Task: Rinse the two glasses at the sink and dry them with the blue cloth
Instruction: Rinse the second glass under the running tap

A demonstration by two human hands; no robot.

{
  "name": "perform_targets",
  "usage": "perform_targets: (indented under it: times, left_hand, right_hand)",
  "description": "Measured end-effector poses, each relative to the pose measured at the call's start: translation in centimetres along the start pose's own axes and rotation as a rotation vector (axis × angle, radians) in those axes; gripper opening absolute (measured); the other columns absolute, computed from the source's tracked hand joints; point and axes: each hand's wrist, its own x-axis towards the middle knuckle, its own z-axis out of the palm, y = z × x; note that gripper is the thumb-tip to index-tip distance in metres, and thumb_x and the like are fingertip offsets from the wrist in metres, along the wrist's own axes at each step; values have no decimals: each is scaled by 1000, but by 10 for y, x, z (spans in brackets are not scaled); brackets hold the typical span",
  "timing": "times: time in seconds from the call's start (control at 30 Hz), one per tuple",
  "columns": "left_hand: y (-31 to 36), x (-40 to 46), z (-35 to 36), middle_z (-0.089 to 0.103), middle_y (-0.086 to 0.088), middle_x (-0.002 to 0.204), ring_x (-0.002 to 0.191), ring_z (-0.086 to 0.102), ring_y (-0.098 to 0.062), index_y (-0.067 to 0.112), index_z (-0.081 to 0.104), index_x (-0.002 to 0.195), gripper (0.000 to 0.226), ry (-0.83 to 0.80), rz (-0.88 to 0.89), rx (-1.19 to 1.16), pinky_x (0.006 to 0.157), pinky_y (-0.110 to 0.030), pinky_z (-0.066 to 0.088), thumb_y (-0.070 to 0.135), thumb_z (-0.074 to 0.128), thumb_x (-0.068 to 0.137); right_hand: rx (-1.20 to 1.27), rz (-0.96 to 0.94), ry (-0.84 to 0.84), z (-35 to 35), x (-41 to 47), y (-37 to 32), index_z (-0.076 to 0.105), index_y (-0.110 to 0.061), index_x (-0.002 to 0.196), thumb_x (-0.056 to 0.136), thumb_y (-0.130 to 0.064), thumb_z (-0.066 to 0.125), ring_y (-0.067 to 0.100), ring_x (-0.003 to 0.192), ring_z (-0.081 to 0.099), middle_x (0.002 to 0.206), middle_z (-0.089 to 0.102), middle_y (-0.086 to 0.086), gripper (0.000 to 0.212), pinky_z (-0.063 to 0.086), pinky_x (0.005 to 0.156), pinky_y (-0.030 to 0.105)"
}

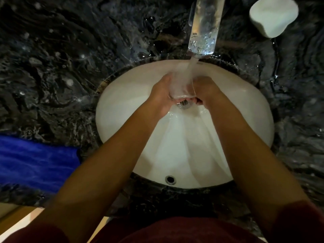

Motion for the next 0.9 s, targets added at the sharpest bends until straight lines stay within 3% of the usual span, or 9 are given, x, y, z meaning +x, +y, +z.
perform_targets:
  times: [0.07,0.13,0.23,0.4,0.5,0.63,0.73,0.83,0.9]
  left_hand:
    - [-1,2,2,72,-15,120,102,71,-32,11,64,127,31,54,61,205,95,-55,59,30,48,108]
    - [0,5,-2,75,-11,108,87,74,-26,12,66,117,30,40,72,323,73,-44,65,33,47,108]
    - [7,1,-5,76,0,72,61,72,-17,16,67,97,30,-36,-21,423,49,-26,54,36,46,104]
    - [18,2,-2,72,-5,74,56,64,-22,16,68,97,31,-28,9,604,45,-20,43,37,47,103]
    - [19,3,3,73,-4,84,60,64,-18,21,66,97,22,-12,139,592,42,-18,41,32,49,105]
    - [13,3,7,68,-6,88,64,62,-17,15,64,103,19,44,288,534,40,-19,42,27,49,106]
    - [11,5,7,66,-4,89,73,63,-20,16,64,109,23,120,324,533,47,-22,44,29,46,107]
    - [10,5,11,64,-7,96,87,61,-27,12,64,113,28,99,314,581,69,-33,44,33,46,107]
    - [11,3,12,64,-5,97,90,62,-25,15,61,107,28,93,311,647,74,-35,44,37,45,107]
  right_hand:
    - [-150,-56,59,3,-1,7,68,-7,95,90,-27,75,8,29,54,65,64,6,22,41,30,18]
    - [-95,-138,113,8,-3,14,62,-12,112,79,-46,85,8,58,69,86,68,-2,53,55,51,22]
    - [115,-234,214,12,-10,18,57,-21,110,72,-57,87,-1,76,59,88,60,-17,61,43,57,16]
    - [18,-130,213,9,-6,22,67,-22,86,85,-47,80,8,52,61,75,68,-2,28,51,48,24]
    - [85,-79,179,8,-6,23,67,-16,86,89,-32,80,12,48,53,74,67,3,21,39,37,21]
    - [299,37,42,6,-20,16,65,-10,108,93,-23,76,17,55,59,78,66,7,23,49,47,29]
    - [741,-77,-24,5,-39,25,60,-12,122,101,-12,60,20,80,71,103,69,8,21,60,61,31]
    - [1143,-128,-112,7,-53,36,60,-12,124,105,-32,54,28,101,69,113,66,9,29,62,80,46]
    - [1120,-132,-112,14,-53,36,60,-8,129,105,-43,53,35,108,72,121,69,14,43,61,91,53]
